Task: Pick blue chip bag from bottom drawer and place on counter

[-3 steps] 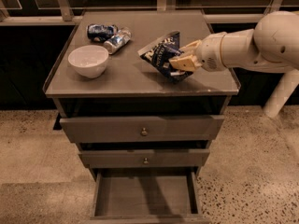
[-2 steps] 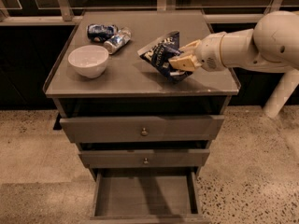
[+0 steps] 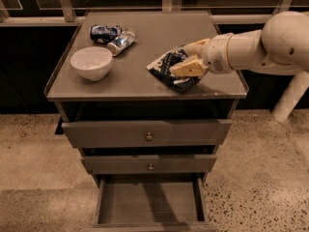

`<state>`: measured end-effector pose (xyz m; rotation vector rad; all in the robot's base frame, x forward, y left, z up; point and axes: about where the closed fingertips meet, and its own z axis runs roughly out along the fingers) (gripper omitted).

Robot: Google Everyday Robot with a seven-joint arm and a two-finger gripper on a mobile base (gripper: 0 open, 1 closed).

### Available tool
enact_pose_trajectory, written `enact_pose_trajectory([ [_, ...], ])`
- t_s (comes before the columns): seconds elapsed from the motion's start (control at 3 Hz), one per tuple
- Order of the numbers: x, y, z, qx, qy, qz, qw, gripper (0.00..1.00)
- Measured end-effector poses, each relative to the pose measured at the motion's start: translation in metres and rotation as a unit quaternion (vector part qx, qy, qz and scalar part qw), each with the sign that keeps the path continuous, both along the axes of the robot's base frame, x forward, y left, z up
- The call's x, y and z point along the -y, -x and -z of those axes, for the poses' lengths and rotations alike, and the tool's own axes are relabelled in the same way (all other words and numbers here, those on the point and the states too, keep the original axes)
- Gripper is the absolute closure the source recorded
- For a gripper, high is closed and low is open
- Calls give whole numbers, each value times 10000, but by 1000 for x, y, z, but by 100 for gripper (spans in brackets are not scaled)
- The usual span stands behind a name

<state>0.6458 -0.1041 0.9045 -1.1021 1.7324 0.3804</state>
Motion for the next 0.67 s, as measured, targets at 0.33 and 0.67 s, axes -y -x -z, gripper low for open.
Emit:
enact_pose_trajectory([
  [0.33, 0, 0, 0, 0, 0, 0, 10000, 0],
  [0.67, 0, 0, 0, 0, 0, 0, 10000, 0],
])
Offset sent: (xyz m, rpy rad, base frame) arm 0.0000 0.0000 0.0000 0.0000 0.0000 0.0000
